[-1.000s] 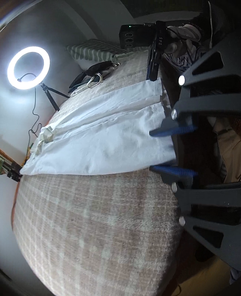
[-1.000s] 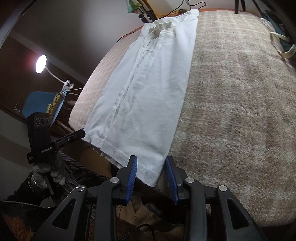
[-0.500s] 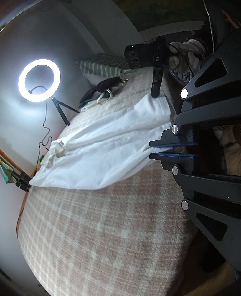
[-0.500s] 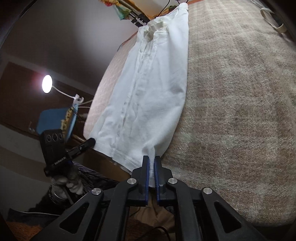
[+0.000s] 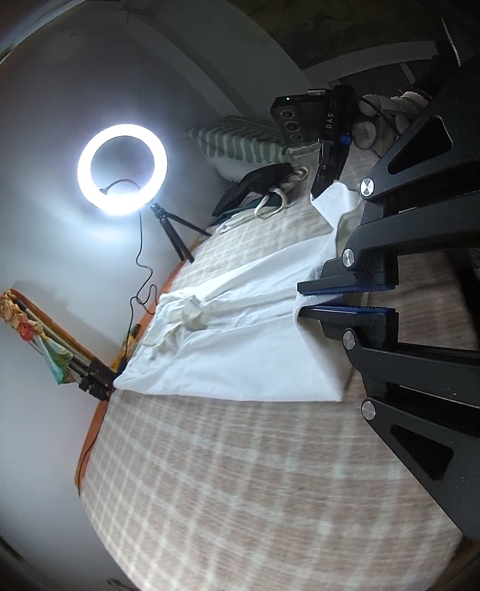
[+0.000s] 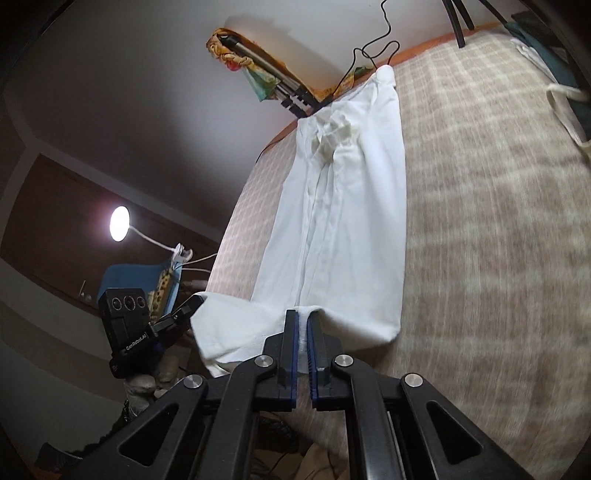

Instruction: Fold small clothes

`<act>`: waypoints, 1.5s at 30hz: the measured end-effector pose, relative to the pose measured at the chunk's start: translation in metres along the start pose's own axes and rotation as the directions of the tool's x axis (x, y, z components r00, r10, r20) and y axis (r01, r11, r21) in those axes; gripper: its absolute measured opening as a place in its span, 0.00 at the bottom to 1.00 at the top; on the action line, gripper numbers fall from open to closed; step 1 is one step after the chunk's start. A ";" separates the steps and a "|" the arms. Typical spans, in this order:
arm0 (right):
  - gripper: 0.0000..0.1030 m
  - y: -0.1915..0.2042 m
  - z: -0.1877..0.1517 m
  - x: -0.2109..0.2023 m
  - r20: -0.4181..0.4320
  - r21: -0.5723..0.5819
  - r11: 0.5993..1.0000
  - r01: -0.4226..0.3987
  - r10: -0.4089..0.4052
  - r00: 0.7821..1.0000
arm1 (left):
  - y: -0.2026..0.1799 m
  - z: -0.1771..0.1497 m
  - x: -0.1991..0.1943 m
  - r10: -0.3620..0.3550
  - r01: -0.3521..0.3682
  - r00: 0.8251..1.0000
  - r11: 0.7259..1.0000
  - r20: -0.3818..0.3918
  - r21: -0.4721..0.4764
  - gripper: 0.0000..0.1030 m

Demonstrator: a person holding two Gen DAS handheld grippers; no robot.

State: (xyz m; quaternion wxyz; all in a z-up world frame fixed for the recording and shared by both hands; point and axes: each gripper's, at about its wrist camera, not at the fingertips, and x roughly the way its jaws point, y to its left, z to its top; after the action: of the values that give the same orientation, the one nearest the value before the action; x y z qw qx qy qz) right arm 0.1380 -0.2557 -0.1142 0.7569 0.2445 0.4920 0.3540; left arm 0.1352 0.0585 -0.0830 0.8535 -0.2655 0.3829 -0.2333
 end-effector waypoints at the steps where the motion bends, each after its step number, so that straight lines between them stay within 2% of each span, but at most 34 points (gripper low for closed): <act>1: 0.02 -0.001 0.006 0.002 0.004 0.000 1.000 0.000 0.000 1.000 | 0.001 0.003 0.003 0.006 -0.006 1.000 1.000 0.001 0.000 0.04; 6: 0.02 -0.007 0.034 0.014 0.018 0.012 1.000 0.023 -0.023 1.000 | 0.017 0.022 0.026 0.025 -0.026 1.000 0.999 -0.016 -0.043 0.04; 13: 0.02 -0.037 0.067 0.037 0.028 0.087 0.992 0.091 -0.094 0.995 | 0.036 0.040 0.059 0.092 -0.093 0.995 0.995 -0.036 -0.034 0.04; 23: 0.04 -0.065 0.076 0.060 -0.026 0.130 0.987 0.099 -0.096 0.995 | 0.056 0.041 0.077 0.106 -0.111 0.992 0.992 -0.076 -0.066 0.05; 25: 0.06 -0.061 0.076 0.058 -0.028 0.101 0.989 0.111 -0.109 0.994 | 0.056 0.044 0.074 0.125 -0.129 0.990 0.990 -0.065 -0.064 0.10; 26: 0.13 -0.056 0.077 0.055 -0.019 0.075 0.990 0.120 -0.119 0.993 | 0.055 0.046 0.069 0.150 -0.153 0.987 0.986 -0.052 -0.060 0.15; 27: 0.25 -0.052 0.077 0.051 -0.001 0.047 0.990 0.132 -0.132 0.991 | 0.056 0.047 0.065 0.146 -0.149 0.988 0.987 -0.039 -0.063 0.15; 28: 0.31 -0.044 0.077 0.044 0.026 0.008 0.988 0.155 -0.156 0.987 | 0.055 0.049 0.057 0.133 -0.134 0.991 0.989 -0.014 -0.064 0.15; 29: 0.32 -0.037 0.076 0.039 0.047 -0.029 0.985 0.167 -0.166 0.985 | 0.052 0.050 0.049 0.134 -0.134 0.991 0.990 0.008 -0.048 0.15; 32: 0.31 -0.019 0.072 0.028 0.076 -0.123 0.980 0.153 -0.145 0.987 | 0.038 0.047 0.036 0.106 -0.107 0.994 0.994 0.033 0.036 0.15; 34: 0.28 -0.008 0.067 0.030 0.066 -0.187 0.972 0.144 -0.134 0.989 | 0.025 0.039 0.037 0.077 -0.076 0.997 0.992 -0.003 0.102 0.15; 36: 0.25 0.001 0.060 0.041 0.021 -0.241 0.965 0.107 -0.105 0.994 | 0.016 0.029 0.048 0.056 -0.047 0.997 0.989 -0.057 0.143 0.15; 39: 0.23 0.009 0.051 0.062 -0.042 -0.296 0.953 0.067 -0.083 0.996 | 0.010 0.019 0.072 0.087 -0.060 0.987 0.981 -0.138 0.187 0.15; 41: 0.24 0.014 0.050 0.076 -0.062 -0.327 0.942 0.078 -0.103 0.993 | 0.013 0.019 0.090 0.123 -0.090 0.977 0.979 -0.175 0.185 0.15; 43: 0.24 0.011 0.054 0.087 -0.075 -0.321 0.944 0.074 -0.103 0.992 | 0.016 0.026 0.100 0.137 -0.105 0.974 0.979 -0.180 0.176 0.15; 45: 0.24 0.004 0.061 0.094 -0.070 -0.300 0.950 0.091 -0.117 0.991 | 0.016 0.036 0.104 0.166 -0.138 0.976 0.973 -0.144 0.187 0.15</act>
State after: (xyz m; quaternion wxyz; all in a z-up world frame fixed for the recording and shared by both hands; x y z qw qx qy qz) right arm 0.2178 -0.1813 -0.1407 0.7804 0.0866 0.4779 0.3938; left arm 0.2287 0.0183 -0.1276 0.8557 -0.1397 0.4468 -0.2204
